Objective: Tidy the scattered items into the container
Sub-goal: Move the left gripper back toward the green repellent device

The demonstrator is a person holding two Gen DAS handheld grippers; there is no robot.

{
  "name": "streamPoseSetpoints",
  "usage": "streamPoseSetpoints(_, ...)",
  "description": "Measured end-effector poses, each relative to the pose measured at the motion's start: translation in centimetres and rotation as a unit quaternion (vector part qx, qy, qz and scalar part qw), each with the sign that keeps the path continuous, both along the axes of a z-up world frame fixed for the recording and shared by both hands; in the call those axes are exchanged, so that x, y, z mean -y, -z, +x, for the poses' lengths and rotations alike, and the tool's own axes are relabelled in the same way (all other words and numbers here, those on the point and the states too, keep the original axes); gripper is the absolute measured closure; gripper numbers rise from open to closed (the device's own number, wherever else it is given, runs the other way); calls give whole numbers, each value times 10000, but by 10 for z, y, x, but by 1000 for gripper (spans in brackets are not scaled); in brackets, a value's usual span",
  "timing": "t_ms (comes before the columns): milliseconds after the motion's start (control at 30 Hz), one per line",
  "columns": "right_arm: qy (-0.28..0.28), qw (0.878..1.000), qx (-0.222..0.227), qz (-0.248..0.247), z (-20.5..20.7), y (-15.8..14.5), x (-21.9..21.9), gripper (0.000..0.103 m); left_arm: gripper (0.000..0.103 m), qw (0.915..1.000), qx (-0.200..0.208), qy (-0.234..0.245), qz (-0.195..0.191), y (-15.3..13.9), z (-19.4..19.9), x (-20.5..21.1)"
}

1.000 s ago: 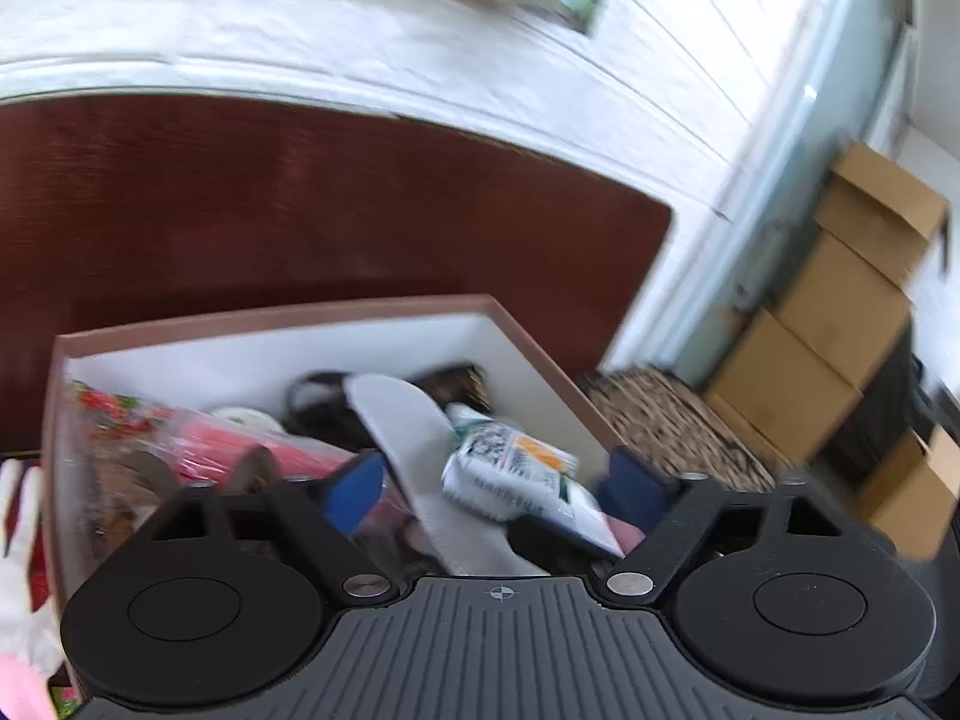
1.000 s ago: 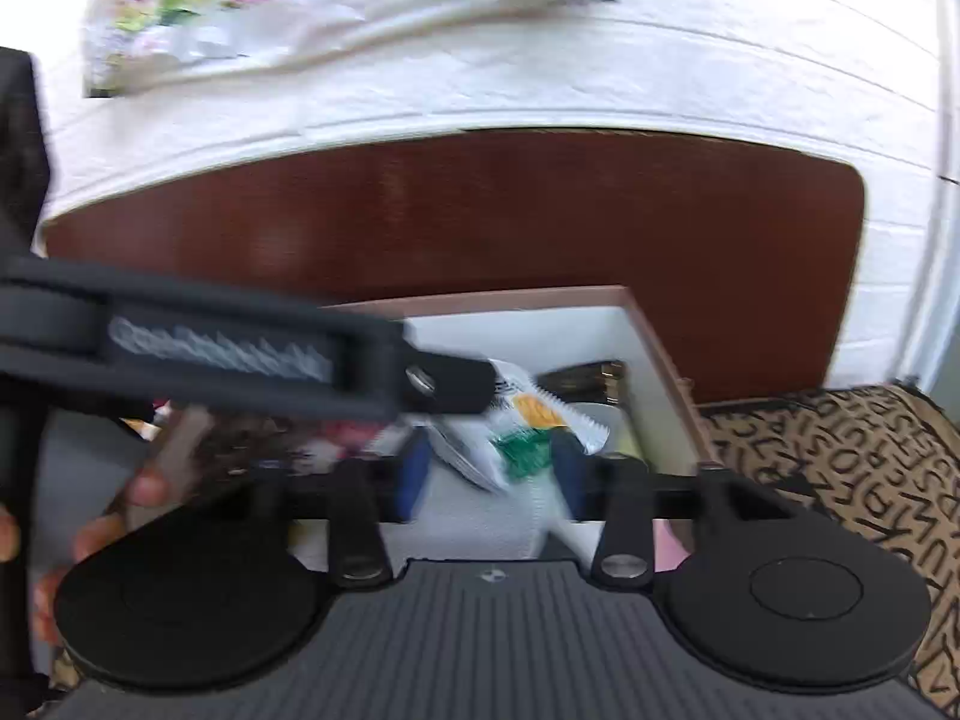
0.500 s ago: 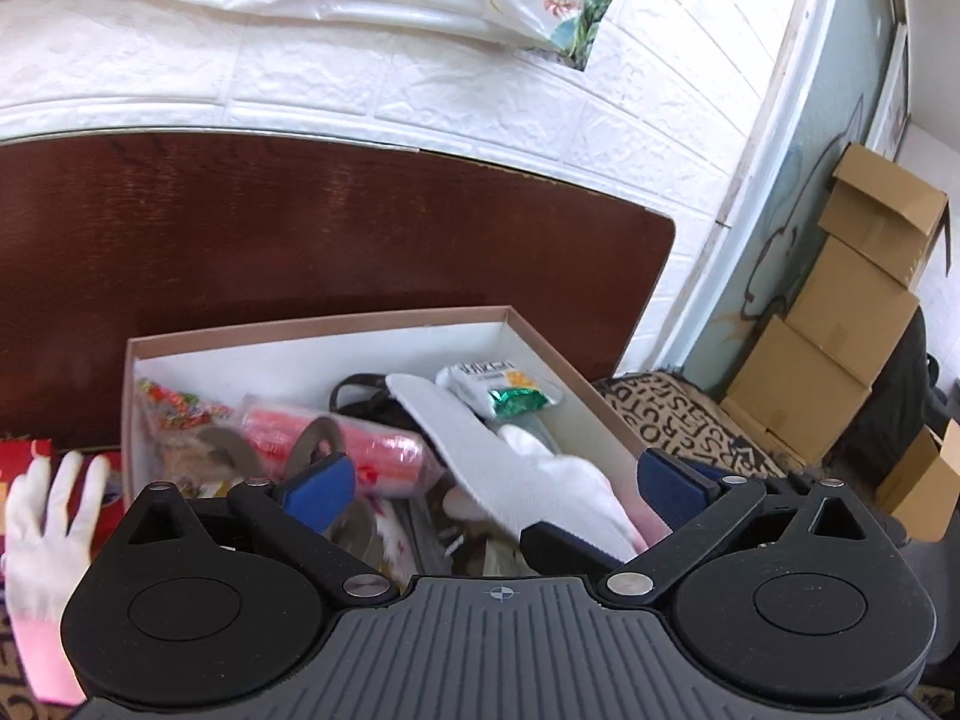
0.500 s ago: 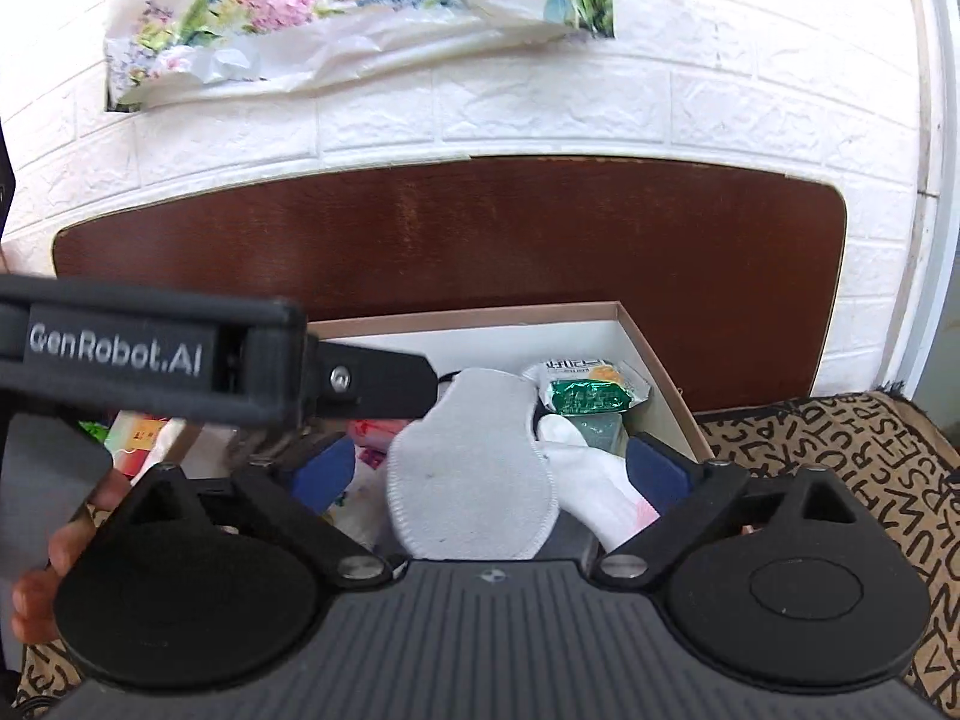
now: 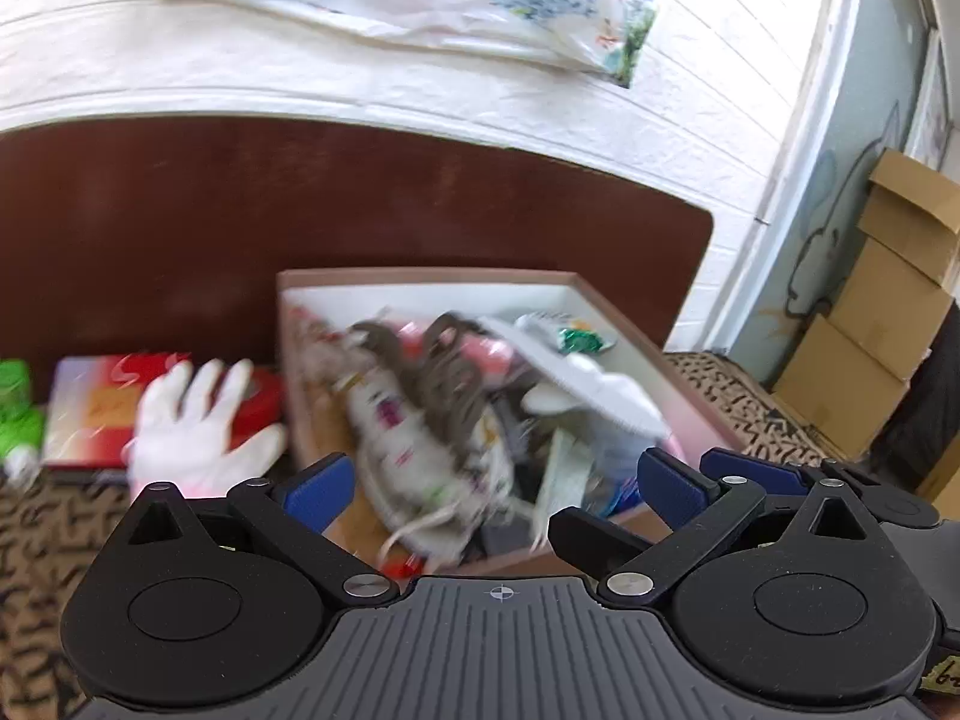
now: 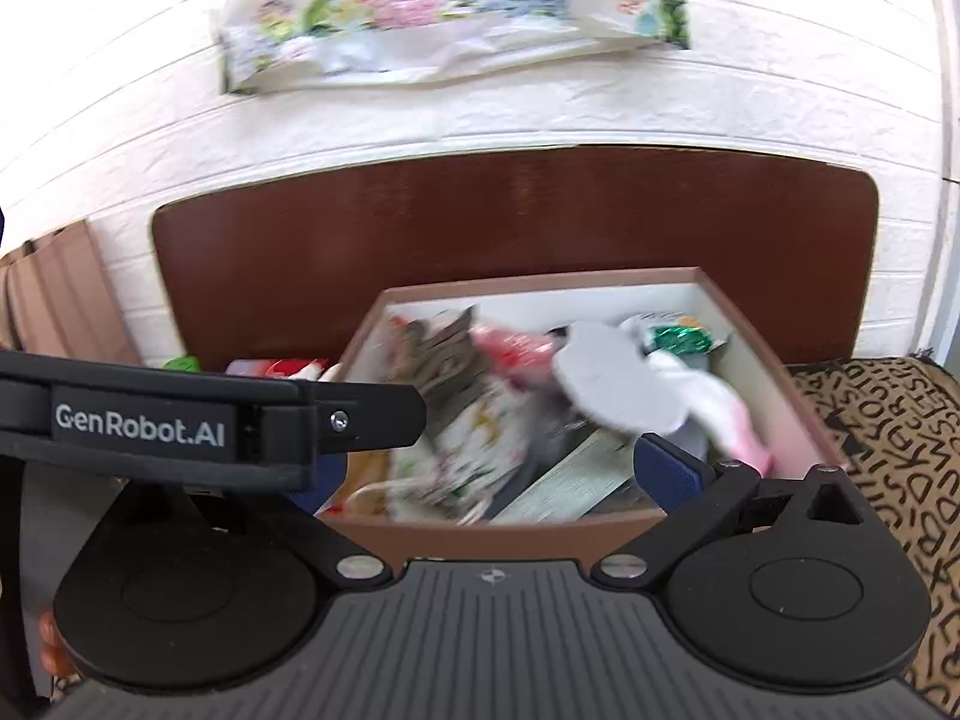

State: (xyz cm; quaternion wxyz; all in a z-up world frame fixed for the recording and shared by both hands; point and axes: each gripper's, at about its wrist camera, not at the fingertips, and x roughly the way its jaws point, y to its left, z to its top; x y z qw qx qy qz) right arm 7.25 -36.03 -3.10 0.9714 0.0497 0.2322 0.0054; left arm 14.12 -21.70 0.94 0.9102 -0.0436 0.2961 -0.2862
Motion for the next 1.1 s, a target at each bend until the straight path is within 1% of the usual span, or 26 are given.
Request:
streamPoseSetpoints(100,-117,9999,-10,36,-12,2,-20,1,0,9999,59,-117,10,2,-19,-21)
streamPoseSetpoints(233,-246,9995,-7,200,-26,5,-44,1,0,9995,-42,-303,23,5,-37,-48)
streamPoseSetpoints(400,-364,9990,-66,254,-39,7,-73,1,0,9988,-66,-479,-30,9,-59,-79)
streamPoseSetpoints(467,-442,9988,-113,193,-44,9,-86,1,0,9987,-92,-488,-61,15,-69,-93)
streamPoseSetpoints(633,-730,9968,-293,102,-54,24,-120,1,0,9973,-233,-690,-108,34,-87,-127)
streamPoseSetpoints(733,-869,9953,-420,74,-51,34,-137,1,0,9960,-398,-769,-220,46,-89,-145)
streamPoseSetpoints(833,-993,9938,-502,4,-44,41,-151,1,0,9945,-485,-895,-252,54,-86,-161)
streamPoseSetpoints(967,-1151,9919,-535,-42,-32,46,-163,1,0,9919,-517,-1108,-331,57,-73,-182)
streamPoseSetpoints(1100,-1305,9902,-487,-88,-10,47,-176,2,0,9893,-489,-1317,-387,57,-53,-203)
